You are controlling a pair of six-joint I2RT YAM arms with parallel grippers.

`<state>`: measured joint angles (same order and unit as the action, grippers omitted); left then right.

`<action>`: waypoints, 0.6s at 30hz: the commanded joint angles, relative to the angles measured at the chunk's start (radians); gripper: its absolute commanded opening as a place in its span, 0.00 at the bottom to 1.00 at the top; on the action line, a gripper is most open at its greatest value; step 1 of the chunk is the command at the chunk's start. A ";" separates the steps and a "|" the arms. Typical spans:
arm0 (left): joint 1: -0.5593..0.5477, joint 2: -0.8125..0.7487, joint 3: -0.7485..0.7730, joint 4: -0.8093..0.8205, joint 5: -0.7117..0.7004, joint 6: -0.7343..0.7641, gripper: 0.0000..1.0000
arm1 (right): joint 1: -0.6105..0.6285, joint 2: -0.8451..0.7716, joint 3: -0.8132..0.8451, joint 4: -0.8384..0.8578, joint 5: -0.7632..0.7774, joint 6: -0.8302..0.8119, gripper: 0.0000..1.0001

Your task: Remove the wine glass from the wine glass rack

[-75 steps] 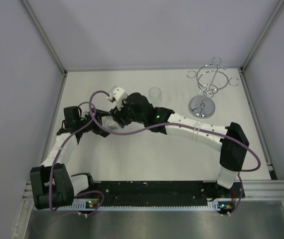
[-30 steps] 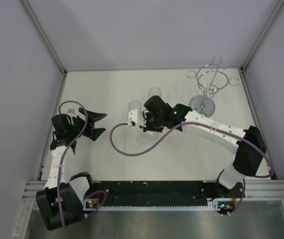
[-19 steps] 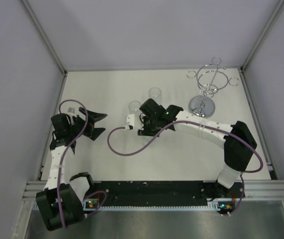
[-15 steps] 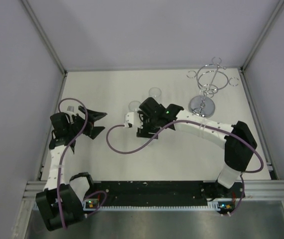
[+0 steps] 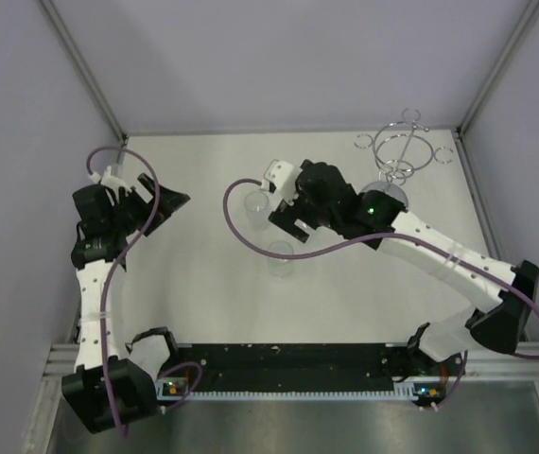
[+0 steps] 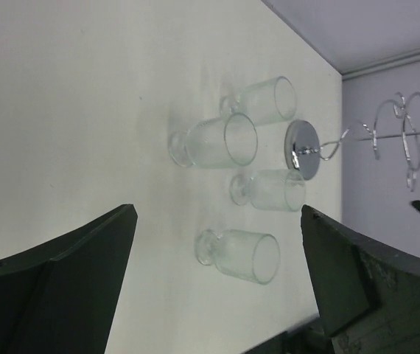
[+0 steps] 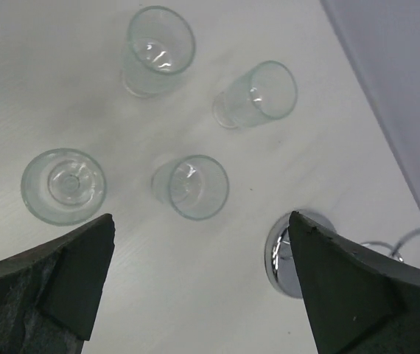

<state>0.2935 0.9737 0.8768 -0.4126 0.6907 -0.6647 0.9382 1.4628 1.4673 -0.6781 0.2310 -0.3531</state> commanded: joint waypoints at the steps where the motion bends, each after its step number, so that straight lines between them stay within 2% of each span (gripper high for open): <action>1: 0.007 0.002 0.114 -0.081 -0.124 0.322 0.98 | -0.012 -0.122 0.001 0.017 0.217 0.092 0.99; 7: 0.007 0.040 0.201 -0.144 -0.165 0.548 0.98 | -0.116 -0.225 -0.048 -0.014 0.312 0.132 0.99; 11: -0.005 0.063 0.237 -0.176 -0.174 0.628 0.98 | -0.271 -0.265 -0.012 -0.038 0.284 0.193 0.99; 18: -0.054 0.033 0.257 -0.123 -0.163 0.734 0.98 | -0.490 -0.289 0.047 -0.044 0.186 0.266 0.99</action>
